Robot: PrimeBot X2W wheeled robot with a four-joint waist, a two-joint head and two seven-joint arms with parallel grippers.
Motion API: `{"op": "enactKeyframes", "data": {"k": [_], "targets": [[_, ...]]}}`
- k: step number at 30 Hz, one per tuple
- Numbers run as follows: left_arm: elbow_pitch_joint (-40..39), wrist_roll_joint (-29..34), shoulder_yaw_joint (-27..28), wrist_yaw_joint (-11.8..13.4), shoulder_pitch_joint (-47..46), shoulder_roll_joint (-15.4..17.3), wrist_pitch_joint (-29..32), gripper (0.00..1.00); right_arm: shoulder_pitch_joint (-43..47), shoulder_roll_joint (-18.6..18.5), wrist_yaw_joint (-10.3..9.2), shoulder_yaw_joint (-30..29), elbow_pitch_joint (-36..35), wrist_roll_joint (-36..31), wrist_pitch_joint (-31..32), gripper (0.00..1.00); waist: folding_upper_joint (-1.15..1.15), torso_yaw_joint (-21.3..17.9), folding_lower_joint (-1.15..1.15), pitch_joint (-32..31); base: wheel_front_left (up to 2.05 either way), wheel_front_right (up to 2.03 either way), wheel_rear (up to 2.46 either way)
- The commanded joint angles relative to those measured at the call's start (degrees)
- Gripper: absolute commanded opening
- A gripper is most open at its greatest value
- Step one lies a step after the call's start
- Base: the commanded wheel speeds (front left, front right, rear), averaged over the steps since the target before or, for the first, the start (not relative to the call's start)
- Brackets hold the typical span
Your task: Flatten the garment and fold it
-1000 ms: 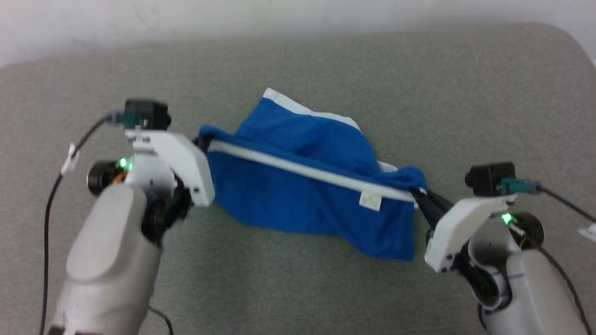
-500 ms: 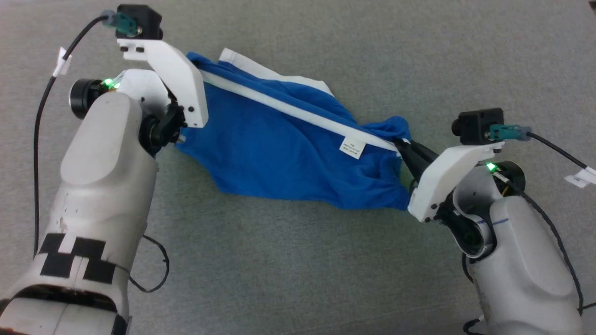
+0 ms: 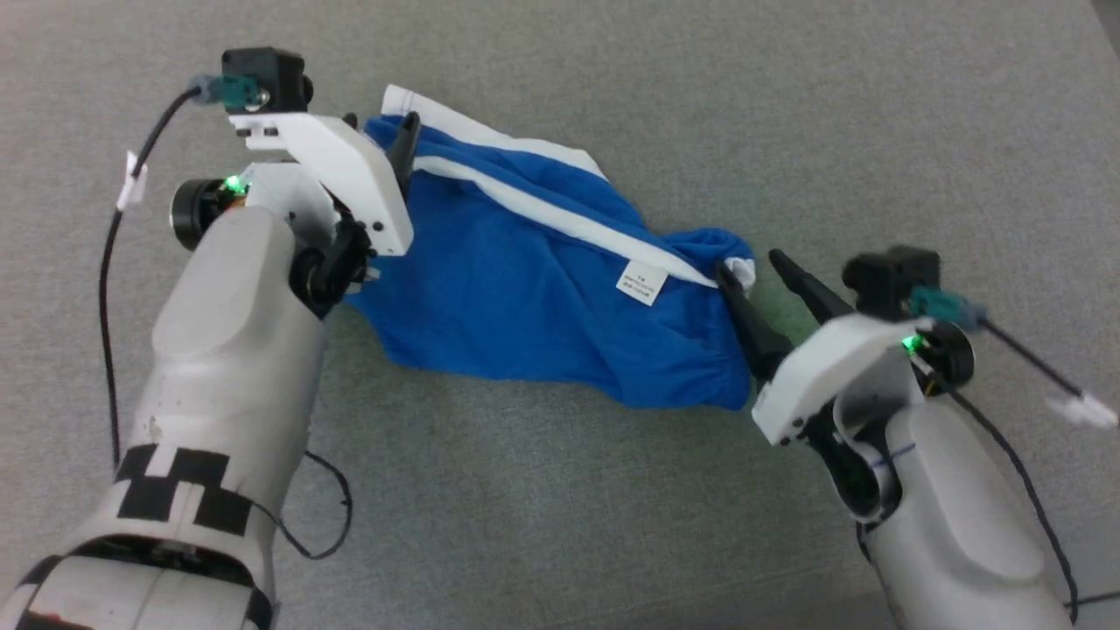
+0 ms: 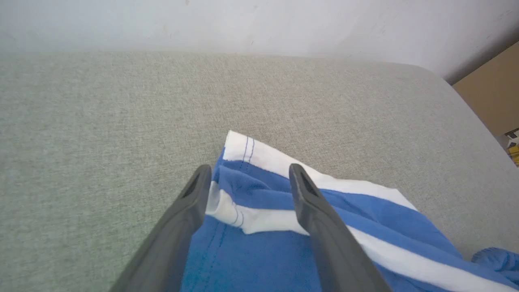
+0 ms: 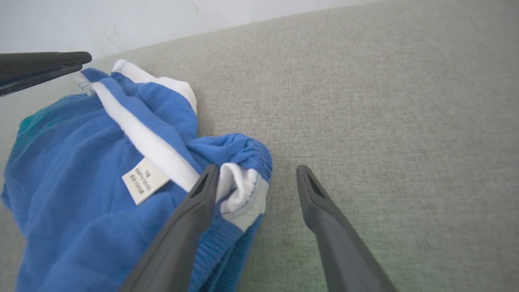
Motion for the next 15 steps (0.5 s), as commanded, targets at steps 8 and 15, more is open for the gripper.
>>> {"op": "enactKeyframes", "data": {"k": [8,15], "targets": [[-1.6,-0.7,1.0,-0.5,8.5,-1.1,-13.8,1.0,8.2,0.0,-0.12,-4.1,-5.3,-6.2,-17.2,1.0,0.0,4.0,0.0,-6.2,0.0,0.0,0.0],[-4.8,-3.0,1.0,-1.1,12.6,0.7,-10.2,1.0,16.1,0.1,-0.12,-7.6,-14.4,-7.8,-18.8,1.0,0.0,5.0,0.0,-9.7,0.0,0.0,0.0]]}}
